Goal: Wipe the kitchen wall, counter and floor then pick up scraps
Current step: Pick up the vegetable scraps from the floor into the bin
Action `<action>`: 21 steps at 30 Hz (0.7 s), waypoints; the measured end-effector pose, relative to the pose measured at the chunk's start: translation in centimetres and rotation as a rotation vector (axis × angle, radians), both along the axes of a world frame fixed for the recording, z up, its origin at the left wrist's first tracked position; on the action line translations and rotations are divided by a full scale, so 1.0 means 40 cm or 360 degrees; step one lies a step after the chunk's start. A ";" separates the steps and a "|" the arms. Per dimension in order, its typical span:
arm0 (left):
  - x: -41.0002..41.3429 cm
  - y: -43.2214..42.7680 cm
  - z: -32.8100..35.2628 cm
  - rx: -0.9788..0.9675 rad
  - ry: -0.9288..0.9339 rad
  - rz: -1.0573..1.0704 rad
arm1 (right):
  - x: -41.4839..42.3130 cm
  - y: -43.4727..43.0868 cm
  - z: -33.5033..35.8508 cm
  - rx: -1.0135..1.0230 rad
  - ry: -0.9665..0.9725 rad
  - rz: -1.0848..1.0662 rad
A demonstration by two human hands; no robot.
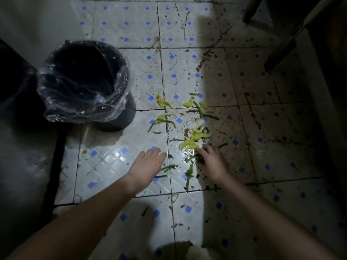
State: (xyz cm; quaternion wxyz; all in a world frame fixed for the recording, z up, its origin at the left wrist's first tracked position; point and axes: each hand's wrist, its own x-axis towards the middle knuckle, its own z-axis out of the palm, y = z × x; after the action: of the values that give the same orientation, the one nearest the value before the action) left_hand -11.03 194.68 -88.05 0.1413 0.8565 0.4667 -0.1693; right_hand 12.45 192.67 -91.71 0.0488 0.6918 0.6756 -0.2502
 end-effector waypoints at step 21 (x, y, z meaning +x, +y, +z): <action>0.042 -0.038 -0.081 -0.0131 0.0053 -0.0052 | -0.010 -0.022 -0.018 0.0120 -0.0157 0.0247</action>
State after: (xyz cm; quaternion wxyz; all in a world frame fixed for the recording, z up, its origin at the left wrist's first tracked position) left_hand -9.33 193.16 -91.30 0.1657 0.8546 0.4475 -0.2049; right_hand 12.04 191.80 -92.44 0.0752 0.6502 0.7329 -0.1856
